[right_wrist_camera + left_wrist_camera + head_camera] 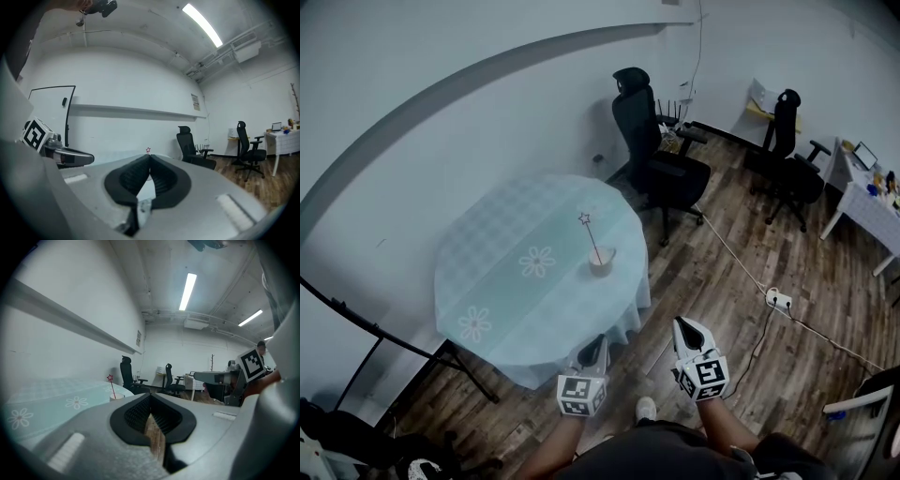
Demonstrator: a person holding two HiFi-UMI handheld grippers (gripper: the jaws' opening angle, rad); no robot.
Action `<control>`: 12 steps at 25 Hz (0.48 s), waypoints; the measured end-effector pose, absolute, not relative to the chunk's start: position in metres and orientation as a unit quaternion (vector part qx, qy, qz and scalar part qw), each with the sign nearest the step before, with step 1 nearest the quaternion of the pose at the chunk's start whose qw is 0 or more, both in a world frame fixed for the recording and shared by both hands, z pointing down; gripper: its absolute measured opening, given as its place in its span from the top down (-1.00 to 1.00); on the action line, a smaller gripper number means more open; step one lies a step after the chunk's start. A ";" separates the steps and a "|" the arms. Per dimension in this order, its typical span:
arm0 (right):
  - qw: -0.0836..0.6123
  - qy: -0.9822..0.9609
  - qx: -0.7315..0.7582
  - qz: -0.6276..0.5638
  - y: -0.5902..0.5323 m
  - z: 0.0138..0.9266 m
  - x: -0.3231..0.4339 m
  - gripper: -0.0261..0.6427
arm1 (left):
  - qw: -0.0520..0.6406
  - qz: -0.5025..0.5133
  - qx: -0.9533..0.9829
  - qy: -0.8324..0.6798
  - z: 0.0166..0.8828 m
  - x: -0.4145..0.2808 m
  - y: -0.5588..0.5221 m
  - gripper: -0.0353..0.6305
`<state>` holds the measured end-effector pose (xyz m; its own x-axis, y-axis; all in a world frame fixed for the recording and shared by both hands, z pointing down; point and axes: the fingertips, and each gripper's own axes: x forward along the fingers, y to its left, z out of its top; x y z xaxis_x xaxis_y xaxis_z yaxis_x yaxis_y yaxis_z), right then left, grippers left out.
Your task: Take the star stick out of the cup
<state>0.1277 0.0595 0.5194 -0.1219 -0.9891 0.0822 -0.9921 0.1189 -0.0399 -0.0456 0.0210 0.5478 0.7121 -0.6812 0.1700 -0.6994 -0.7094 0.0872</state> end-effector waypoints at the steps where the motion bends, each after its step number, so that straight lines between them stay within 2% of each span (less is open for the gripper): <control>1: 0.018 -0.751 0.659 0.043 0.053 0.521 0.130 0.91 | 0.073 0.064 0.921 -0.378 0.549 -0.042 0.015 0.88; 12: 0.013 -0.783 0.619 0.051 -0.002 0.528 0.168 0.91 | 0.078 0.069 0.902 -0.419 0.550 0.004 -0.025 0.88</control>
<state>0.1684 -0.0022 0.5281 -0.2325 -0.9690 0.0838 -0.9717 0.2278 -0.0627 0.0042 -0.0249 0.5504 0.6398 -0.7447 0.1901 -0.7663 -0.6372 0.0829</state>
